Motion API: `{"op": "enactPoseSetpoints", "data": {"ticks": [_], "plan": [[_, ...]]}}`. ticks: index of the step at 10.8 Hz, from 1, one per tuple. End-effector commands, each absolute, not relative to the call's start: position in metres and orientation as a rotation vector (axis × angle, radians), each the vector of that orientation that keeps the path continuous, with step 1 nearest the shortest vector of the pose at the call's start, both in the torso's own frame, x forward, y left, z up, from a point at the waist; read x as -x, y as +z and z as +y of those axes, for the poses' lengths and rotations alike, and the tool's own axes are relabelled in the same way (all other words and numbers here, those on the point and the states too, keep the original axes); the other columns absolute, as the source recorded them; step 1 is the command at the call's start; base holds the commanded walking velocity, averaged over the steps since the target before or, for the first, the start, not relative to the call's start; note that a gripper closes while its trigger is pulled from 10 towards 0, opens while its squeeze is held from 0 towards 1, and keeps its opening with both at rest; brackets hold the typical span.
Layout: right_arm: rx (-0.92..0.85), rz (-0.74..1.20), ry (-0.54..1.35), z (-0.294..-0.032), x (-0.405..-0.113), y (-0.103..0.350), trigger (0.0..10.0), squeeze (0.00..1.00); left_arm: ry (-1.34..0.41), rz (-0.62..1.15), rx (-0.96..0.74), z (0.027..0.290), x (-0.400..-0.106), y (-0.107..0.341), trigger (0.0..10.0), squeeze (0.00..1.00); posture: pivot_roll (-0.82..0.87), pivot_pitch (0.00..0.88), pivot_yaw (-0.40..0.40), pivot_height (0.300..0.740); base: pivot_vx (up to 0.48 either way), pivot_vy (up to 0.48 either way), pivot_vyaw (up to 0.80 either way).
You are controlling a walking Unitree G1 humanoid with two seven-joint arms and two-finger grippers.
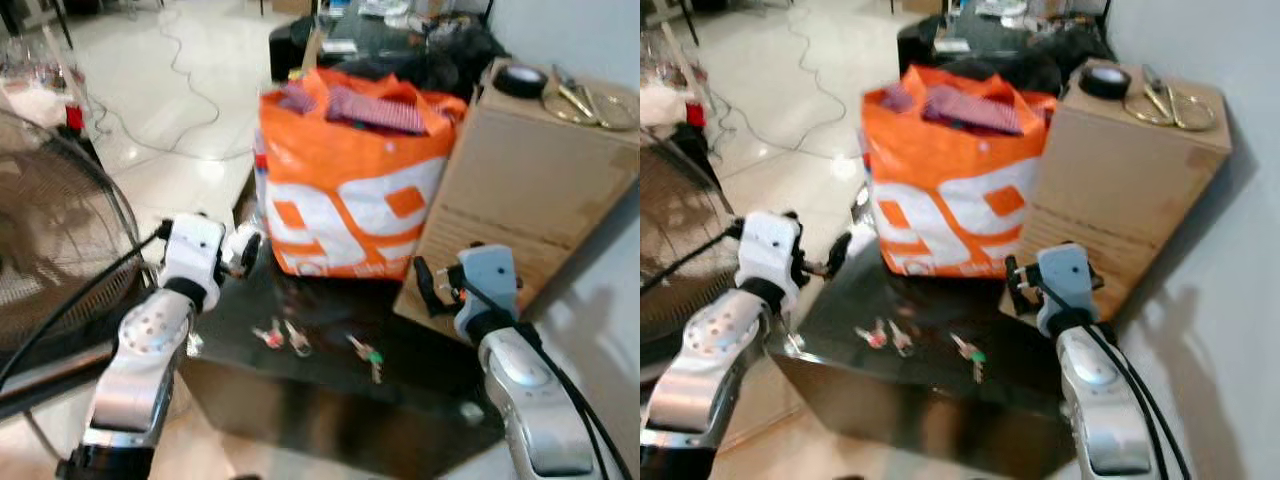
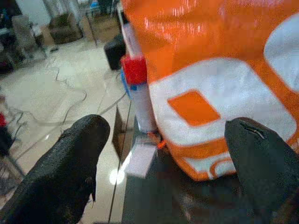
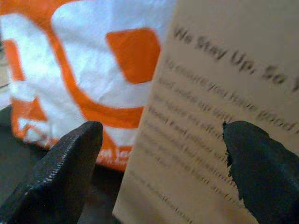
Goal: Hang keys on a hook
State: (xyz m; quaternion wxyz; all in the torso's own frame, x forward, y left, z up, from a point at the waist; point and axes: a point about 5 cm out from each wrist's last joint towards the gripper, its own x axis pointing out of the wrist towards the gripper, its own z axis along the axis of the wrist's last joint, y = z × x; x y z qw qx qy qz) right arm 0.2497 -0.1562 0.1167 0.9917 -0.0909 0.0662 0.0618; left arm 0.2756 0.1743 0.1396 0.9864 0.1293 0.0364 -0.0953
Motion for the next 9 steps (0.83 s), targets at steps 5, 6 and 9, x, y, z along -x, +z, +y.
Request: {"op": "enactPoseSetpoints", "data": {"ticks": [5,6,9], "plan": [[0.185,0.292,0.251,-0.155,-0.253,0.1,10.0,1.0,-0.327,0.159,-0.309,0.175,-0.269,0.126,10.0,0.36,-0.02,0.0,-0.02,0.74,0.0,0.0,0.0],[0.197,0.314,0.3,-0.152,-0.254,0.098,10.0,1.0,-0.342,0.168,-0.303,0.176,-0.269,0.125,10.0,0.36,-0.02,0.0,-0.019,0.74,0.0,0.0,0.0],[0.22,0.44,0.408,-0.137,-0.283,0.078,10.0,0.0,-0.475,0.22,-0.32,0.174,-0.268,0.117,10.0,0.37,-0.04,0.0,-0.017,0.74,0.0,0.0,0.0]]}}
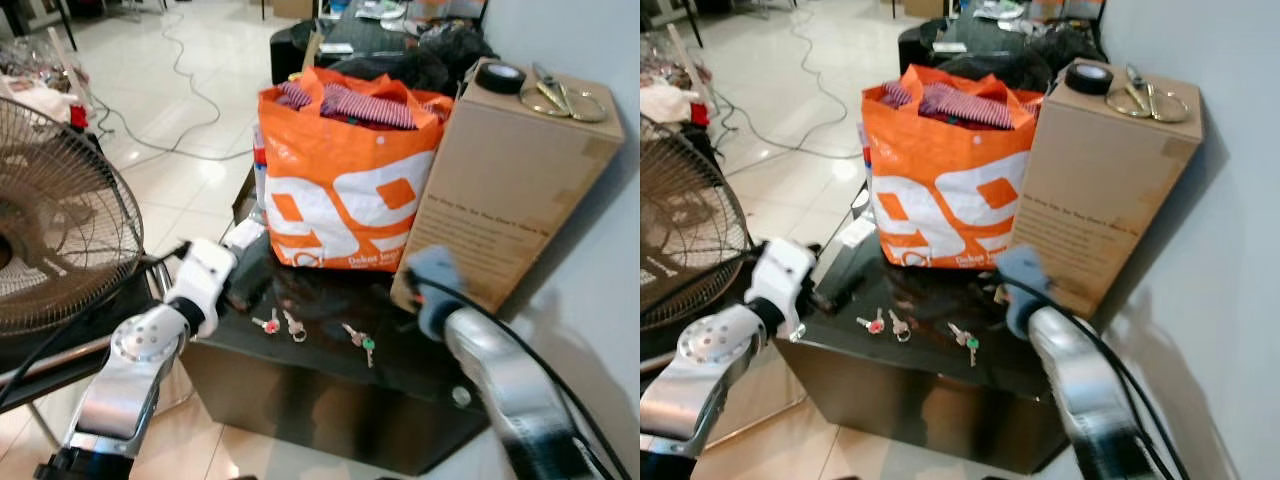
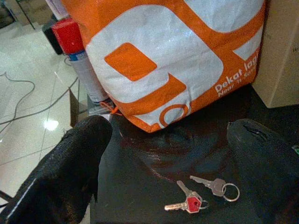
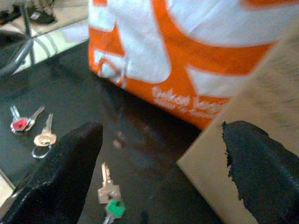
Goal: Hang keys on a hook
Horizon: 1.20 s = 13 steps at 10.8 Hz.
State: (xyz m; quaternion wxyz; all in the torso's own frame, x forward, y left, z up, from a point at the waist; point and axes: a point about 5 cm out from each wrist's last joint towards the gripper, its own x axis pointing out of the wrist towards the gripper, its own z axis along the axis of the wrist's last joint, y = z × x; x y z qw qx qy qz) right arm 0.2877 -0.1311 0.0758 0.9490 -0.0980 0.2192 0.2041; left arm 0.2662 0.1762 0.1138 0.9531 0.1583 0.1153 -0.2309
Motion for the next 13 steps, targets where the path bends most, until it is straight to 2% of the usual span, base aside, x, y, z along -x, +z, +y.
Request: {"op": "enactPoseSetpoints", "data": {"ticks": [1,4,7,9,11,13], "plan": [[0.202,0.483,0.426,-0.127,-0.294,0.065,10.0,0.0,-0.514,0.228,-0.332,0.173,-0.266,0.116,10.0,0.38,-0.03,0.0,-0.036,0.74,0.0,0.0,0.0],[0.185,0.583,0.512,-0.099,-0.3,0.033,10.0,0.0,-0.637,0.339,-0.375,0.178,-0.235,0.107,10.0,0.37,0.04,0.0,-0.111,0.74,0.0,0.0,0.0],[0.262,0.672,0.636,-0.093,-0.29,0.011,10.0,0.0,-0.73,0.428,-0.339,0.18,-0.207,0.104,10.0,0.37,0.06,0.0,-0.128,0.74,0.0,0.0,0.0],[0.308,0.718,0.67,-0.099,-0.285,0.0,10.0,0.0,-0.803,0.465,-0.322,0.174,-0.2,0.103,10.0,0.37,0.02,0.0,-0.103,0.74,0.0,0.0,0.0],[0.313,0.72,0.603,-0.105,-0.288,-0.003,10.0,0.0,-0.823,0.472,-0.328,0.171,-0.201,0.102,10.0,0.37,-0.01,0.0,-0.076,0.74,0.0,0.0,0.0],[0.236,0.679,0.567,-0.102,-0.288,-0.002,10.0,0.0,-0.878,0.471,-0.319,0.163,-0.203,0.104,10.0,0.38,-0.05,0.0,-0.013,0.74,0.0,0.0,0.0]]}}
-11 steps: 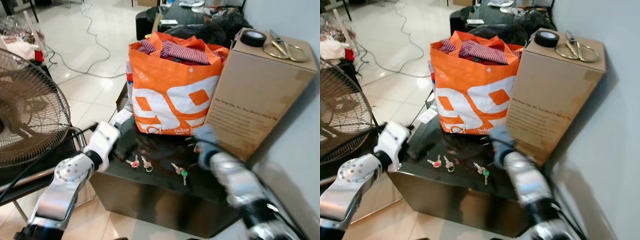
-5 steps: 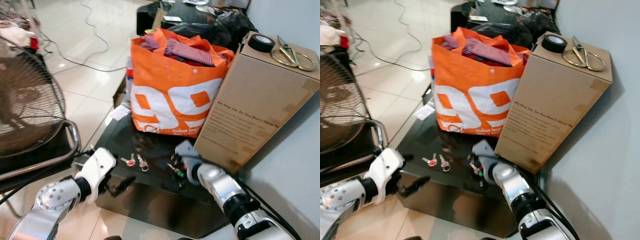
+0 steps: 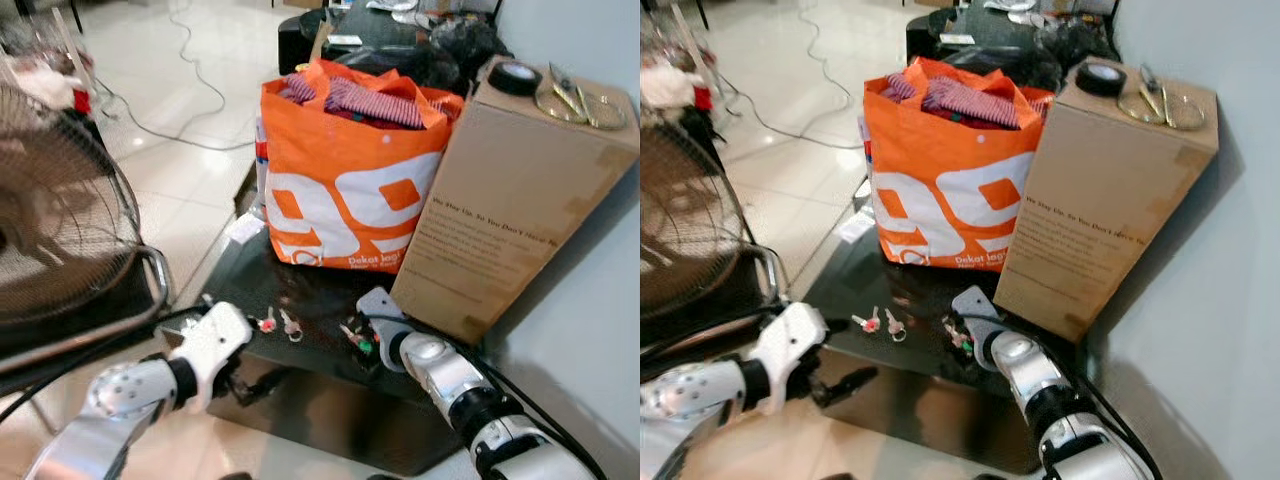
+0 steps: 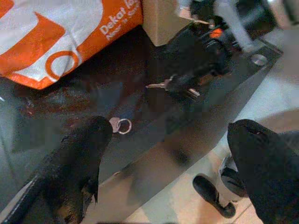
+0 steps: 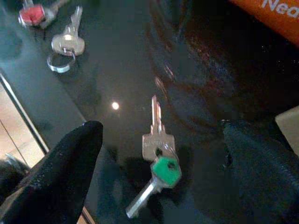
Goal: Hang keys on a hook
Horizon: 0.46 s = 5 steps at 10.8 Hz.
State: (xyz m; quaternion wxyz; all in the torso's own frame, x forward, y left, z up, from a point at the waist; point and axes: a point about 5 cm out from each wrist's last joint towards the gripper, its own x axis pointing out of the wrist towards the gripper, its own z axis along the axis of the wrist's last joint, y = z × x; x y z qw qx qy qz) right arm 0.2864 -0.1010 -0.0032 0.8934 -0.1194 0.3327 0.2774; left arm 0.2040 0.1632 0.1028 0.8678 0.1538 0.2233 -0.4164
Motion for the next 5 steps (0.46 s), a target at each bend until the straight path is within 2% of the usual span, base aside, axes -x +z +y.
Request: {"op": "enactPoseSetpoints", "data": {"ticks": [1,3,5], "plan": [[0.213,0.664,0.555,-0.1018,-0.2865,-0.0017,10.0,0.0,-0.897,0.472,-0.319,0.1606,-0.205,0.1034,10.0,0.37,-0.06,0.0,-0.002,0.74,0.0,0.0,0.0],[0.178,0.624,0.52,-0.1023,-0.2811,-0.0036,10.0,0.0,-0.949,0.465,-0.331,0.1562,-0.2086,0.1055,10.0,0.37,-0.09,0.009,0.065,0.74,0.0,0.0,0.0],[0.181,0.612,0.487,-0.1047,-0.2796,-0.0049,10.0,0.0,-0.984,0.476,-0.339,0.154,-0.207,0.1065,10.0,0.38,-0.09,0.038,0.078,0.74,0.0,0.0,0.0]]}}
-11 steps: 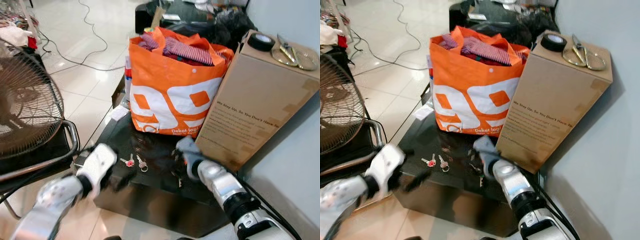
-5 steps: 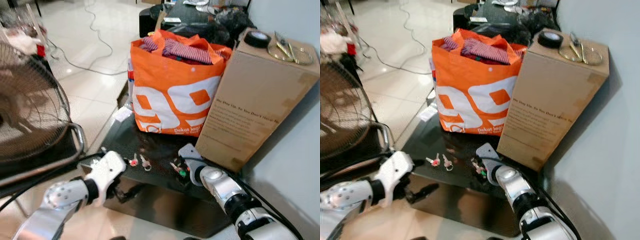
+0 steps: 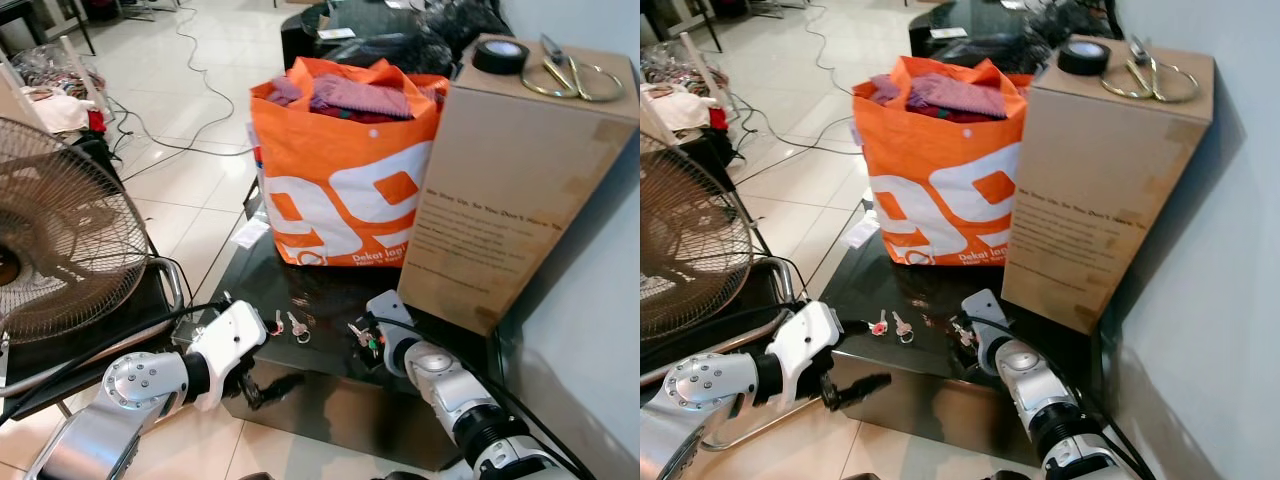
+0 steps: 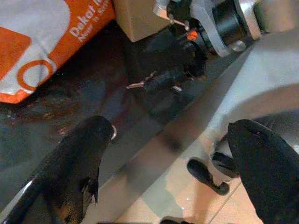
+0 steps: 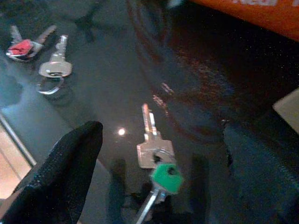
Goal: Hang keys on a hook
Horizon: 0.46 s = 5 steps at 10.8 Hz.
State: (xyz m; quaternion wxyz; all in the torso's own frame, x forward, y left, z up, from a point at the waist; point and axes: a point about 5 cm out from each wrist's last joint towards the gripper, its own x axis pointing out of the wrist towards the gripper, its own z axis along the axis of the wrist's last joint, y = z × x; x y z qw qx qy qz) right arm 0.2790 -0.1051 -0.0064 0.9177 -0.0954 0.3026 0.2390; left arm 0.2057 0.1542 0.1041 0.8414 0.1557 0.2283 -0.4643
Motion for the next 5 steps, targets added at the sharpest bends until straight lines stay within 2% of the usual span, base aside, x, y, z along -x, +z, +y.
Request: {"op": "enactPoseSetpoints", "data": {"ticks": [1,3,4,5], "plan": [[0.207,0.623,0.488,-0.104,-0.279,-0.008,10.0,0.0,-0.995,0.486,-0.337,0.155,-0.204,0.107,10.0,0.38,-0.08,0.052,0.077,0.74,0.0,0.0,0.0],[0.217,0.63,0.469,-0.102,-0.28,-0.009,9.9,0.0,-1.0,0.496,-0.336,0.157,-0.199,0.11,10.0,0.38,-0.06,0.068,0.06,0.74,0.0,0.0,0.0],[0.22,0.632,0.447,-0.101,-0.281,-0.009,8.7,0.0,-0.997,0.503,-0.334,0.159,-0.195,0.111,10.0,0.38,-0.05,0.08,0.044,0.74,0.0,0.0,0.0],[0.221,0.641,0.438,-0.099,-0.281,-0.01,8.7,0.0,-0.986,0.514,-0.332,0.162,-0.191,0.111,10.0,0.38,-0.04,0.09,0.034,0.74,0.0,0.0,0.0]]}}
